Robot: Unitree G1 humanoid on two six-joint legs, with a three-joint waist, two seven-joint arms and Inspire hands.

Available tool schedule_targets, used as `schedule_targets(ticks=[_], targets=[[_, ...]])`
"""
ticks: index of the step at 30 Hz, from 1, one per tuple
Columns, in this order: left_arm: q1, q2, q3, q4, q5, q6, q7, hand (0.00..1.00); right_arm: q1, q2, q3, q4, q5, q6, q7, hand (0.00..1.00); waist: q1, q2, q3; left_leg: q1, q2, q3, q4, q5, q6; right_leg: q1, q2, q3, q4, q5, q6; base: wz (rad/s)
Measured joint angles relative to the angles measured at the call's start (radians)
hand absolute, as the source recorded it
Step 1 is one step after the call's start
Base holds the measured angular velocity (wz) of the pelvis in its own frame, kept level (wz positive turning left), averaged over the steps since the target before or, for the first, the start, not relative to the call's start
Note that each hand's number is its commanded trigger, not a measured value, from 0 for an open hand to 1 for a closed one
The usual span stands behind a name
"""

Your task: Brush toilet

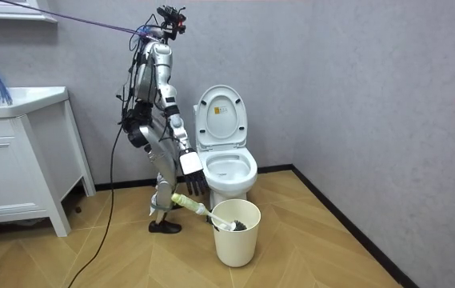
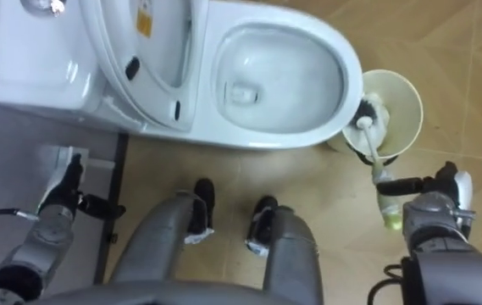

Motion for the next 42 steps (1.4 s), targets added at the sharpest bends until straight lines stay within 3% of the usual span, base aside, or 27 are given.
schedule_targets(ticks=[7, 16, 21, 27, 29, 31, 42], targets=[[-0.052, -0.001, -0.061, -0.047, -0.021, 0.001, 0.008, 0.00, -0.014, -0.053, 0.080, -0.005, 0.016, 0.007, 0.003, 0.00, 0.022, 0.016, 0.0124, -0.152, 0.000, -0.014, 0.107, -0.011, -0.007, -0.148, -0.016, 0.004, 0.126, -0.034, -0.018, 0.09], [-0.080, 0.001, -0.062, -0.078, -0.107, -0.004, 0.035, 0.00, -0.057, -0.059, 0.119, -0.003, 0.035, 0.028, 0.015, 0.00, 0.039, 0.026, 0.0135, -0.301, 0.001, -0.012, 0.200, -0.016, -0.017, -0.305, -0.046, -0.001, 0.248, -0.065, -0.053, 0.03], [-0.098, 0.003, -0.068, -0.079, -0.107, -0.004, 0.045, 0.00, -0.072, -0.080, 0.152, -0.004, 0.048, 0.027, 0.025, 0.00, 0.056, 0.061, 0.0196, -0.369, -0.001, -0.011, 0.263, -0.032, -0.024, -0.374, -0.063, 0.003, 0.322, -0.091, -0.063, 0.02], [-0.100, 0.014, -0.082, -0.079, -0.107, -0.004, 0.051, 0.00, -0.089, -0.080, 0.196, -0.004, 0.058, 0.027, 0.041, 0.00, 0.061, 0.067, 0.0189, -0.413, -0.001, -0.004, 0.283, -0.033, -0.031, -0.425, -0.068, 0.007, 0.356, -0.100, -0.074, 0.04], [-0.100, 0.014, -0.088, -0.078, -0.106, -0.002, 0.051, 0.00, -0.087, -0.080, 0.196, -0.003, 0.060, 0.028, 0.048, 0.76, 0.060, 0.068, 0.0189, -0.423, -0.001, -0.009, 0.287, -0.033, -0.035, -0.430, -0.069, 0.001, 0.359, -0.102, -0.079, 0.05], [-0.100, 0.015, -0.088, -0.077, -0.107, -0.002, 0.052, 0.00, -0.086, -0.080, 0.196, 0.000, 0.065, 0.028, 0.057, 1.00, 0.059, 0.068, 0.0189, -0.427, -0.002, -0.016, 0.288, -0.034, -0.037, -0.431, -0.069, -0.004, 0.359, -0.103, -0.080, 0.05], [-0.092, 0.047, -0.135, -0.081, -0.107, 0.001, 0.091, 0.00, -0.081, -0.083, 0.234, 0.033, 0.164, 0.029, 0.084, 1.00, 0.053, 0.068, 0.0188, -0.438, 0.000, -0.015, 0.316, -0.048, -0.031, -0.436, -0.067, -0.001, 0.373, -0.113, -0.078, -0.01]])
